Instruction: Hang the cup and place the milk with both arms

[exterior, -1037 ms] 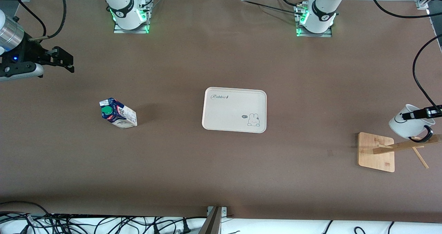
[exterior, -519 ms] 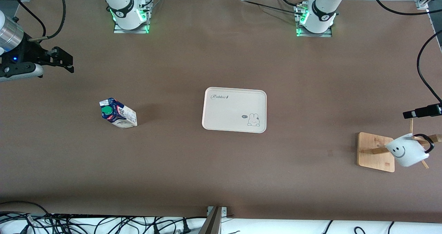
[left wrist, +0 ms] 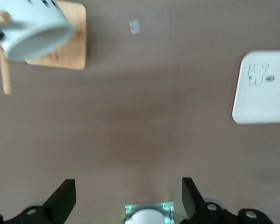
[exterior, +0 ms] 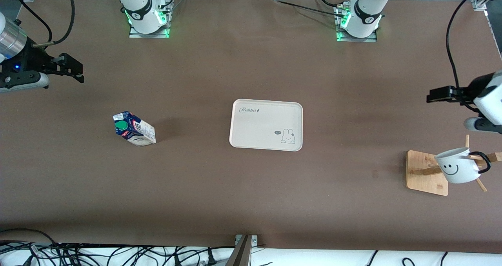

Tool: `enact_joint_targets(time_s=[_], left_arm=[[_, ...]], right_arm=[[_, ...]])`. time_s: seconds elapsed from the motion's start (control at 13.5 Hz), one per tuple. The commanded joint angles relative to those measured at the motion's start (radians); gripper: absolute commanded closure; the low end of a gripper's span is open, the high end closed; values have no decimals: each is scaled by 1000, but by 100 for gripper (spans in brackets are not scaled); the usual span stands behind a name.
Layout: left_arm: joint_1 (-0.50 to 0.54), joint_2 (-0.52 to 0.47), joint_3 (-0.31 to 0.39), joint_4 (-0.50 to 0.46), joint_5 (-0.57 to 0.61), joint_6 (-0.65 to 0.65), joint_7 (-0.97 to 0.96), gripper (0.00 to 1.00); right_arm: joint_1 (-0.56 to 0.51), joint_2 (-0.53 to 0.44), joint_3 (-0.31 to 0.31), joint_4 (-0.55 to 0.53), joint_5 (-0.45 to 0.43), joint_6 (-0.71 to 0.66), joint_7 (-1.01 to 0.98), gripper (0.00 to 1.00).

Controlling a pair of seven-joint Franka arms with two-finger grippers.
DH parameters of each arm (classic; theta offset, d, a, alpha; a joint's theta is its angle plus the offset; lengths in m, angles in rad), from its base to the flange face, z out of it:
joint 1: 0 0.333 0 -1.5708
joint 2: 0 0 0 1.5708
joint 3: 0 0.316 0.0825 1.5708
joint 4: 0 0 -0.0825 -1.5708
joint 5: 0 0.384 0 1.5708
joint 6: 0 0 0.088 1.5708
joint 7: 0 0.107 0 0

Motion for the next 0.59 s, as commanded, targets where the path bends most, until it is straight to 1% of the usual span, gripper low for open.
enact_joint_targets(time_s=[0.0,0.07,0.15,0.22,0.3,0.37,0.52], left_arm=[[10,-10,-27,-13,38,-43,1,0],[-20,-46,-15,-42,49,-7,4,0],[-65,-127,8,-141,73,70,12,0],[-92,-201,64,-252,65,163,10,0],[-123,-312,119,-417,33,299,9,0],[-125,-383,135,-531,-12,411,6,0],[-125,-460,141,-645,-17,536,-1,0]], right_arm=[[-8,6,7,23,-1,-22,10,0],[-8,6,7,23,-1,-22,10,0],[-8,6,7,23,-1,-22,10,0],[-8,8,7,23,-1,-22,10,0],[-8,8,7,23,-1,-22,11,0],[-8,8,7,23,-1,-22,13,0],[-8,8,7,23,-1,-22,11,0]])
